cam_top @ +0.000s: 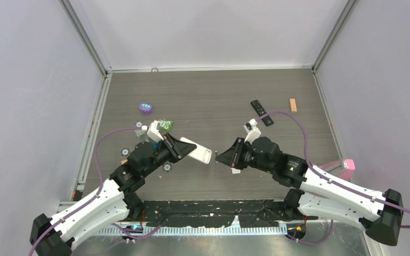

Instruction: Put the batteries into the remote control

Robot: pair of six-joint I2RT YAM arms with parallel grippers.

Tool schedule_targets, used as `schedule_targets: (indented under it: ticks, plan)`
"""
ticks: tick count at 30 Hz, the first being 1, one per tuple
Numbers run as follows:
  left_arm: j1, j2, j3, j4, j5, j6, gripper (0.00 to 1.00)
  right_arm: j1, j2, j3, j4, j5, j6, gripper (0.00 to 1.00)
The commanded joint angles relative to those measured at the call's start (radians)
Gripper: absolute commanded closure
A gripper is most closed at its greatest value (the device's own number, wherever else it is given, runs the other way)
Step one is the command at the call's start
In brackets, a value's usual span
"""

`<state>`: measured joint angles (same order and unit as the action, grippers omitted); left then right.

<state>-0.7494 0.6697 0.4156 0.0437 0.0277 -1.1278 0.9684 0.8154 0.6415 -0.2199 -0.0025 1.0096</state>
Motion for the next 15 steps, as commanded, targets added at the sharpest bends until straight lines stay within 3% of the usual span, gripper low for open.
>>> schedule_targets:
  ticks: [1, 6, 15]
  plan:
    - [-0.011, -0.032, -0.040, 0.153, -0.115, -0.049, 1.00, 0.067, 0.054, 0.053, -0.008, 0.121, 0.145, 0.93]
    - [-0.011, -0.078, -0.079, 0.165, -0.140, -0.039, 1.00, 0.143, 0.103, 0.064, 0.019, 0.207, 0.194, 0.92]
    - [-0.011, -0.137, -0.140, 0.216, -0.135, -0.014, 1.00, 0.155, 0.184, 0.117, 0.035, 0.218, 0.201, 0.92]
